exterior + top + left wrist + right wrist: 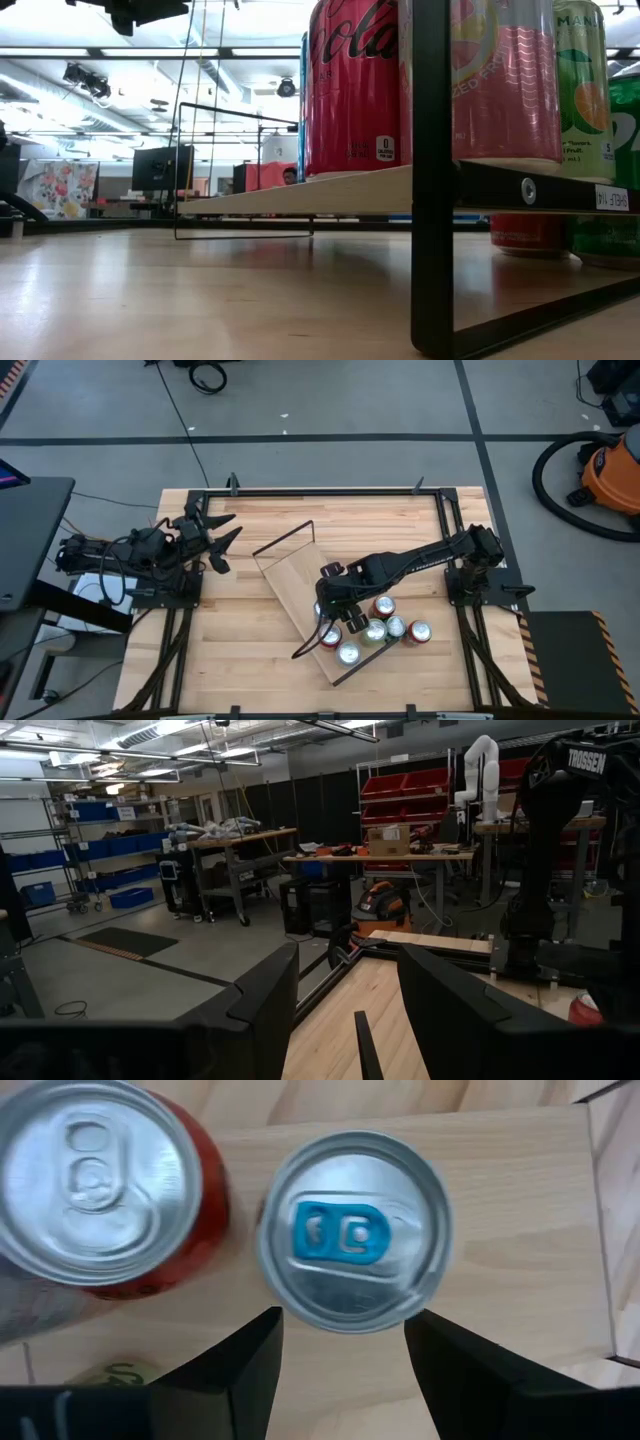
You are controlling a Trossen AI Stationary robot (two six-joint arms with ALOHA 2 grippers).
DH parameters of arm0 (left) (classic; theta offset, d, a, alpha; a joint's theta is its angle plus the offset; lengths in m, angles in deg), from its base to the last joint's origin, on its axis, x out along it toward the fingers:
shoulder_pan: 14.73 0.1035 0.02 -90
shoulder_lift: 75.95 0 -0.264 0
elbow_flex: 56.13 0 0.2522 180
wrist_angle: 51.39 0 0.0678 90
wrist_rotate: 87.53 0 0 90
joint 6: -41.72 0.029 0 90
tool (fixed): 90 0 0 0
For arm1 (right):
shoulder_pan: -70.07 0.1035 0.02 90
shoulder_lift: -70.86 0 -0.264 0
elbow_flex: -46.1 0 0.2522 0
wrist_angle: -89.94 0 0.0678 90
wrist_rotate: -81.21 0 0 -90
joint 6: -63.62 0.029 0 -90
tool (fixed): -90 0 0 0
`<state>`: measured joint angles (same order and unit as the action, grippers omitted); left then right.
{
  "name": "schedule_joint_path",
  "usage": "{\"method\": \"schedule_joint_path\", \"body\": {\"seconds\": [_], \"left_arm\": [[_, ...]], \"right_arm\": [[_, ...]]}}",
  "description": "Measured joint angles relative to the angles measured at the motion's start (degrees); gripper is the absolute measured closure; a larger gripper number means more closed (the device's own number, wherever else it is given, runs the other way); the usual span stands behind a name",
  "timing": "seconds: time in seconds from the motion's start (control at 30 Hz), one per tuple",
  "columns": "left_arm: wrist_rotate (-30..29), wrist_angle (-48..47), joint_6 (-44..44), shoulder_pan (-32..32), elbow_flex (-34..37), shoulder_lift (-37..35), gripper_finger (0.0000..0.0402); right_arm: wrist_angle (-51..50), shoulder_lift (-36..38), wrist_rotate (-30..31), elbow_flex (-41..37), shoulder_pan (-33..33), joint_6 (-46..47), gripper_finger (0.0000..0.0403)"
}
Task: Place canned beverage on shelf
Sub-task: Put the blue soda can on the shelf, then put the orange soda can on the shelf
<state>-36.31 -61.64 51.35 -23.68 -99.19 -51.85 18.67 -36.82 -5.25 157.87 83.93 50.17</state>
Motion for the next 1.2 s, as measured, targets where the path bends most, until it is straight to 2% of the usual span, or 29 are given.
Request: {"method": "schedule_joint_path", "body": {"seconds": [0.9, 1.2], "left_arm": [[0.0, 0.0, 0.0, 0.0, 0.0, 0.0, 0.0219], [0.0, 0.0, 0.0, 0.0, 0.0, 0.0, 0.0219]], "right_arm": [[5.4, 0.0, -3.1, 0.0, 0.3, 0.4, 0.0183], [1.1, 0.0, 0.8, 0.0, 0.3, 0.5, 0.0183]]}}
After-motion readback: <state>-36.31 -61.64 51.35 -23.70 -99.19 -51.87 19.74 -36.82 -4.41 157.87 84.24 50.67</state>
